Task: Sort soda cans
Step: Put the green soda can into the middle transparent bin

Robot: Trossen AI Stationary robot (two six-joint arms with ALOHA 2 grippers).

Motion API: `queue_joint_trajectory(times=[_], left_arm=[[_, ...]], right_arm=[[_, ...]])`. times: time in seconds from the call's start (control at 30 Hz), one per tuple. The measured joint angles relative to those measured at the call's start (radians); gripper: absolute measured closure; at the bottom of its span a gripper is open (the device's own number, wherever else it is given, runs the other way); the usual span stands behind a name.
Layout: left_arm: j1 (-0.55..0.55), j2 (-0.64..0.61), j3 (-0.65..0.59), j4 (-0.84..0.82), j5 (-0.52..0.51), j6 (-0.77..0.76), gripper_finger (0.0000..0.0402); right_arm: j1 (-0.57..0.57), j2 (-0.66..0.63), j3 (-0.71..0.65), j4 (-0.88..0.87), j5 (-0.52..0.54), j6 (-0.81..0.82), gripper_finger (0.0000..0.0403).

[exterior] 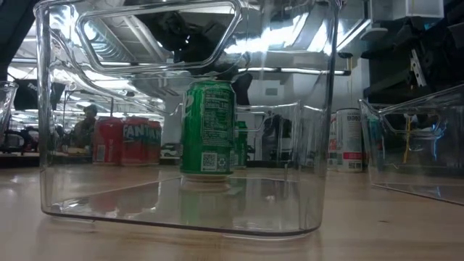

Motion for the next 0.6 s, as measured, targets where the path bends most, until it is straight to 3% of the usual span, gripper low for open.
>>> queue_joint_trajectory(times=[0.6], left_arm=[[-0.013, 0.066, -0.002, 0.007, 0.024, -0.011, 0.0002]], right_arm=[[0.000, 0.001, 0.000, -0.001, -0.010, 0.000, 0.0027]])
